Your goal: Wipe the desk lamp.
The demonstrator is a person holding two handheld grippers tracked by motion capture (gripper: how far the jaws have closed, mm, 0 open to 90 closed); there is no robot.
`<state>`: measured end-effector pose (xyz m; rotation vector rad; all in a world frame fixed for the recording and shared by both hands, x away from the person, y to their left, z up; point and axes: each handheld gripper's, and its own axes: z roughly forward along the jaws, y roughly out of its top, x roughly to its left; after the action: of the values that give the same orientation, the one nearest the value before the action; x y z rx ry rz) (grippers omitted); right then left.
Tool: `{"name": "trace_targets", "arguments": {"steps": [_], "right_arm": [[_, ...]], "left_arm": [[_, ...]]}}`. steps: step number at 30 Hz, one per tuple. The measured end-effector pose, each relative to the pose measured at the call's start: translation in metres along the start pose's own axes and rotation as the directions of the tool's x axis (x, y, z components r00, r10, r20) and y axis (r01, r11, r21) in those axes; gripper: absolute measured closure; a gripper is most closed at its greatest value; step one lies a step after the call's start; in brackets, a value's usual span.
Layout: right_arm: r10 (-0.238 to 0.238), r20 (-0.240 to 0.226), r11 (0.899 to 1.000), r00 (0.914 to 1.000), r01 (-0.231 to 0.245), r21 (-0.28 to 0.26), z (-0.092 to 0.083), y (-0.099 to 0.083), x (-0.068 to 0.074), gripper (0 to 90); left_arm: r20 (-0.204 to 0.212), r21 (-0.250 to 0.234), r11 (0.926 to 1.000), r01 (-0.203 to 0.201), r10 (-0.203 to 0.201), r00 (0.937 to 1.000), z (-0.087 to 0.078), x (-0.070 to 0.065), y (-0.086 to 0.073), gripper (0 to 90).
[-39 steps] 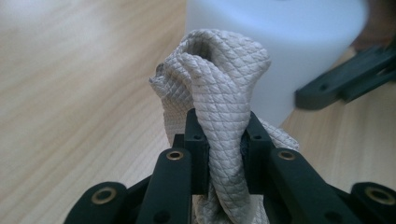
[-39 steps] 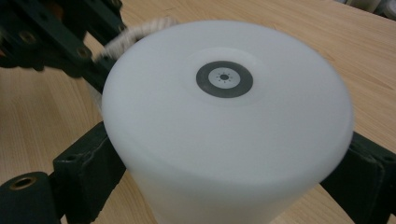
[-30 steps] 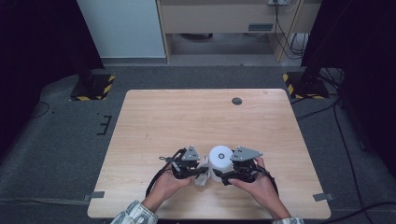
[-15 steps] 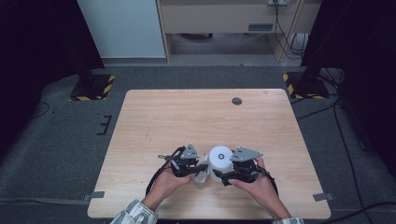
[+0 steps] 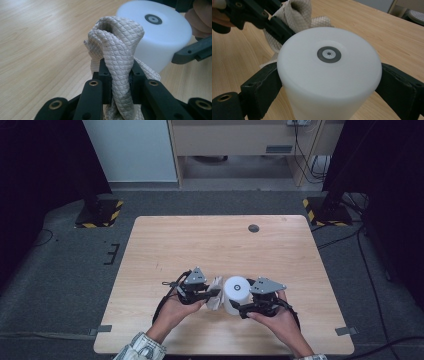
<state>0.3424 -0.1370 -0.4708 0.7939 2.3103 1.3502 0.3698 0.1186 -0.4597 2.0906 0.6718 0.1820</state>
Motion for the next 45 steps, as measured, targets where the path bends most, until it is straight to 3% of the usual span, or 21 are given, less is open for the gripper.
{"name": "trace_targets", "arguments": {"steps": [11,14,16,17,20,22,24,27,35,45], "right_arm": [[-0.017,-0.023,0.999,0.9996,0.018,0.028,-0.002,-0.002,-0.002,11.0],[-0.028,-0.03,0.999,0.9992,0.029,0.037,-0.003,-0.006,-0.004,22.4],[-0.026,-0.028,0.999,0.9993,0.027,0.038,-0.003,-0.008,-0.005,27.0],[-0.02,-0.029,0.999,0.9994,0.021,0.036,-0.003,-0.008,-0.006,28.2],[-0.016,-0.026,1.0,0.9995,0.017,0.026,-0.001,-0.007,-0.006,22.7],[-0.001,-0.02,1.0,0.9998,0.002,0.026,0.005,-0.005,-0.003,11.4],[-0.001,-0.009,1.0,1.0,0.002,0.026,0.01,-0.003,0.0,7.9],[-0.011,0.007,1.0,0.9999,0.011,0.024,0.017,0.0,0.003,8.8],[-0.021,-0.027,0.999,0.9994,0.022,0.037,0.009,-0.003,0.0,10.4],[-0.004,0.015,0.998,0.9999,0.003,0.066,0.01,-0.009,-0.008,10.9]], "left_arm": [[0.013,-0.049,0.9977,0.047,-0.046,0.9988,0.008,0.022,0.02,76.2],[-0.013,-0.048,0.9975,0.051,-0.052,0.9986,0.016,0.029,0.028,76.4],[0.008,-0.045,0.9953,0.086,-0.086,0.9963,0.019,0.036,0.031,76.4],[0.005,-0.039,0.9956,0.085,-0.085,0.9964,0.021,0.038,0.031,76.4],[0.004,-0.021,0.9969,0.075,-0.075,0.9971,0.024,0.037,0.03,76.4],[0.012,-0.018,0.9973,0.071,-0.071,0.9974,0.024,0.035,0.031,76.5],[0.018,-0.014,0.9979,0.063,-0.063,0.9979,0.024,0.032,0.032,76.4],[0.027,-0.014,0.9979,0.063,-0.062,0.9977,0.025,0.03,0.033,76.5],[0.027,0.011,0.9982,0.058,-0.059,0.9979,0.035,0.035,0.036,76.5],[0.04,0.027,0.9963,0.081,-0.082,0.9958,0.043,0.032,0.017,76.5]]}}
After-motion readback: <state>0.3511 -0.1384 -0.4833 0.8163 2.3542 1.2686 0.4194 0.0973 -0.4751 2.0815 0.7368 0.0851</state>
